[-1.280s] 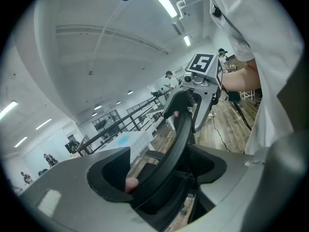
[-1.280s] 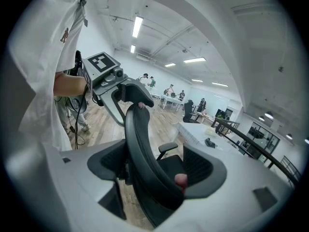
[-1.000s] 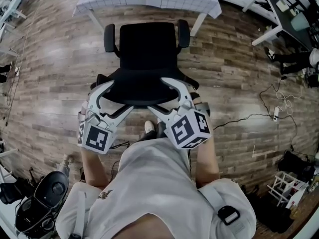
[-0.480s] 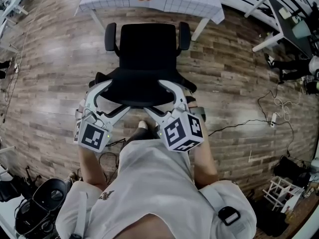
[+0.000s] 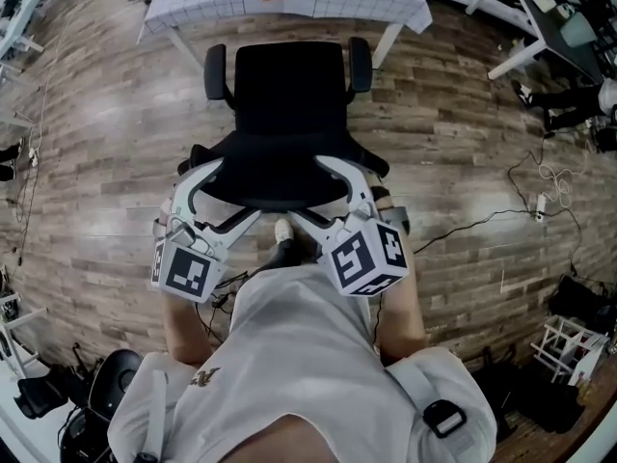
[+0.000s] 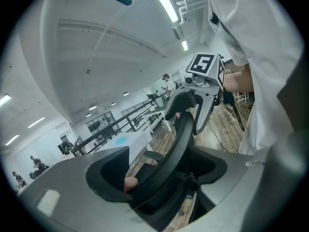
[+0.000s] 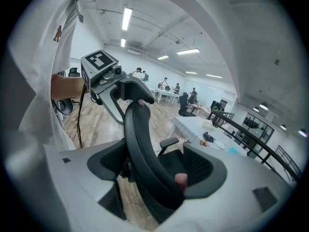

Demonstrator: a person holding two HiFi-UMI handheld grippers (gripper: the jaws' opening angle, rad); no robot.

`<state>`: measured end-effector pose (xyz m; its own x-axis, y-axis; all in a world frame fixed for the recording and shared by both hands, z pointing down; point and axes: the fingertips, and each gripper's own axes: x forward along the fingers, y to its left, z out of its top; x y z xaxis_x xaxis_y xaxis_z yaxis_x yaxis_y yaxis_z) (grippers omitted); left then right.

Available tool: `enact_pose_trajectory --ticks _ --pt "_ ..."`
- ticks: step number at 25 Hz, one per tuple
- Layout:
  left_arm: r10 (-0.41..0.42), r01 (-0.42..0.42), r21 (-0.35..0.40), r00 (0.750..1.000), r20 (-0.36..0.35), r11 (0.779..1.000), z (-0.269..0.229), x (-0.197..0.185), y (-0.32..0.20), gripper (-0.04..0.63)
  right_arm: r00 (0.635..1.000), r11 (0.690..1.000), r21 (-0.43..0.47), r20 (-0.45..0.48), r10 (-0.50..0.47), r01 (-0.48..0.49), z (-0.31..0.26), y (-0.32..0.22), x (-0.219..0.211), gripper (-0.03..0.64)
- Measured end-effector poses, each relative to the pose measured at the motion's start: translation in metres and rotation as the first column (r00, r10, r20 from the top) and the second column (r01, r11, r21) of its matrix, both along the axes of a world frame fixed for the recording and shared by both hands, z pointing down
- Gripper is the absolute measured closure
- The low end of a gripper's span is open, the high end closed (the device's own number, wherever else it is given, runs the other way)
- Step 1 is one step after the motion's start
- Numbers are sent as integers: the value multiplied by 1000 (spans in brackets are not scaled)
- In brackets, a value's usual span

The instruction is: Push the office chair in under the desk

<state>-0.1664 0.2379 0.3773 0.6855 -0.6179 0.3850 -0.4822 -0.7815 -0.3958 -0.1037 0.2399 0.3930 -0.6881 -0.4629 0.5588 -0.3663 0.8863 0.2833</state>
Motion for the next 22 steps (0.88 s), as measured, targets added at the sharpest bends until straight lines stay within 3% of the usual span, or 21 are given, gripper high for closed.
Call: enact_pose_trajectory --ticks 22 --pt "40 -40 7 999 -6 999 -1 -12 -38 212 999 999 -11 13 31 -31 -1 -37 -12 242"
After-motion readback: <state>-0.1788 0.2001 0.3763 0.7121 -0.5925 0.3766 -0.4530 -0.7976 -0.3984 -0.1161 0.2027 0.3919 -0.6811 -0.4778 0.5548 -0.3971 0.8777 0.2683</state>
